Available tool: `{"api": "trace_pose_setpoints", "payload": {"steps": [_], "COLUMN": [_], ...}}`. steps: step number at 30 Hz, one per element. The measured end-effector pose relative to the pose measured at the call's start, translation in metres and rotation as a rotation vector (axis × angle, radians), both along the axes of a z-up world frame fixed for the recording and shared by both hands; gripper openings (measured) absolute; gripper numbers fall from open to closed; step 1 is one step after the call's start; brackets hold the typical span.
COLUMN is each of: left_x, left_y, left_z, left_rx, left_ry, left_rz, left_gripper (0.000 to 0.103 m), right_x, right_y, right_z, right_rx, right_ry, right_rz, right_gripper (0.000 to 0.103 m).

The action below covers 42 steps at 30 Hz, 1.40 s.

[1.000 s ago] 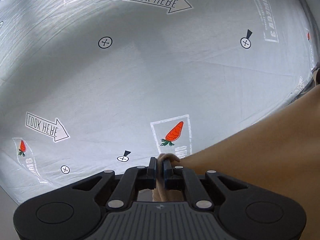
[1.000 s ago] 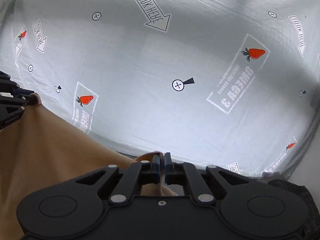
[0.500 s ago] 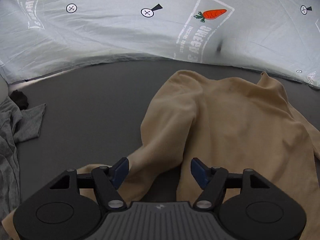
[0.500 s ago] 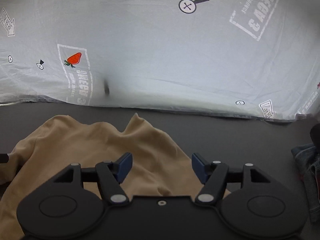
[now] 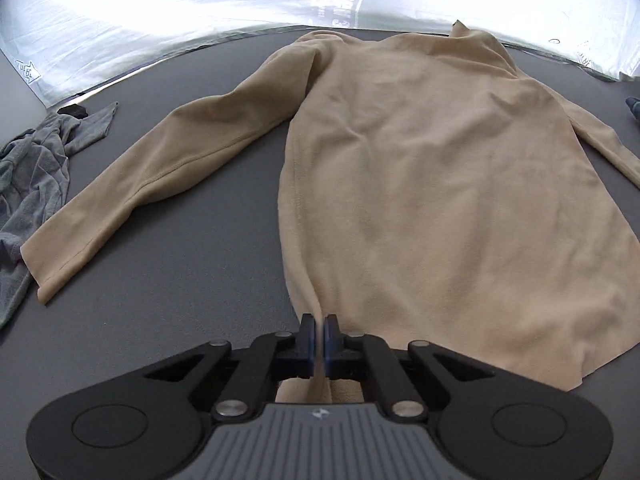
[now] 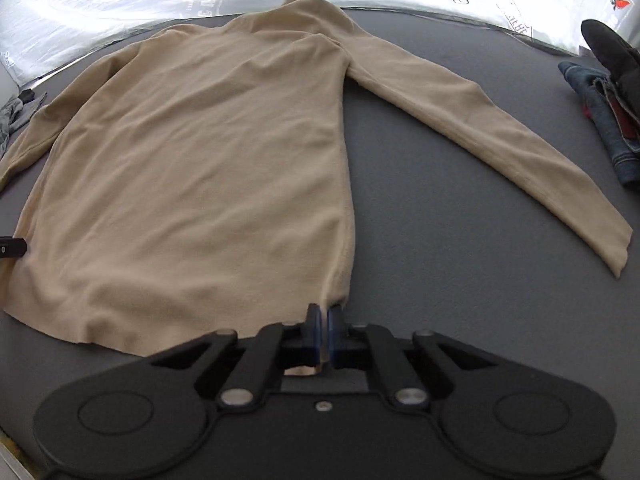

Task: Fold clothes

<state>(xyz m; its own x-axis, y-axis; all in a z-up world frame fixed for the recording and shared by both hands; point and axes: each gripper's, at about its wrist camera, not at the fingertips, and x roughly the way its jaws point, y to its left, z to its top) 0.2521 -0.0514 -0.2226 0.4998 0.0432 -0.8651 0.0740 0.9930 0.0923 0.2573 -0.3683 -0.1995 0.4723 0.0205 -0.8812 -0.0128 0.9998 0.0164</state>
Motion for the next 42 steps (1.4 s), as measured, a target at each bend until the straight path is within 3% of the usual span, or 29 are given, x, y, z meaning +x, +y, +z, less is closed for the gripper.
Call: {"api": "trace_pose_setpoints", "payload": {"steps": [6, 11, 13, 15, 18, 20, 22, 29, 34, 37, 40, 41, 42], "left_x": [-0.038, -0.063, -0.065, -0.066, -0.060, -0.049, -0.034, 0.031, 0.100, 0.145, 0.189, 0.201, 0.212], "left_y": [0.014, 0.012, 0.016, 0.016, 0.003, -0.010, -0.024, -0.075, -0.113, -0.137, -0.163, -0.171, -0.180], "left_z": [0.034, 0.015, 0.015, 0.024, 0.037, 0.042, 0.042, 0.041, 0.041, 0.041, 0.036, 0.033, 0.029], "left_rx": [-0.043, -0.015, -0.062, -0.089, -0.085, -0.090, -0.102, -0.128, -0.102, -0.079, -0.075, -0.071, -0.061], "left_ry": [-0.045, 0.039, 0.032, -0.025, -0.103, -0.134, -0.151, -0.198, -0.223, -0.238, -0.254, -0.252, -0.250], "left_rz": [0.068, 0.155, 0.198, 0.215, 0.174, 0.145, 0.123, 0.022, -0.044, -0.058, -0.076, -0.082, -0.090], "left_gripper": [0.005, 0.010, 0.028, 0.042, 0.064, 0.071, 0.081, 0.092, 0.092, 0.092, 0.093, 0.093, 0.093], "right_x": [-0.045, -0.063, -0.061, -0.062, -0.060, -0.055, -0.048, -0.020, 0.012, 0.044, 0.077, 0.085, 0.090], "right_y": [-0.017, -0.021, -0.032, -0.051, -0.081, -0.100, -0.119, -0.179, -0.231, -0.257, -0.270, -0.271, -0.271], "right_z": [0.041, 0.034, 0.038, 0.048, 0.052, 0.049, 0.043, 0.023, 0.007, -0.004, -0.019, -0.022, -0.023], "right_rx": [0.057, 0.036, 0.041, 0.067, 0.068, 0.026, -0.024, -0.091, -0.005, -0.039, -0.114, -0.135, -0.144], "right_ry": [-0.052, 0.011, -0.020, -0.087, -0.138, -0.158, -0.179, -0.189, -0.188, -0.161, -0.102, -0.096, -0.102], "right_rz": [0.022, 0.114, 0.083, 0.019, -0.092, -0.170, -0.243, -0.427, -0.598, -0.637, -0.588, -0.552, -0.527], "right_gripper": [0.003, 0.007, 0.024, 0.057, 0.065, 0.077, 0.080, 0.094, 0.093, 0.080, 0.050, 0.032, 0.008]}}
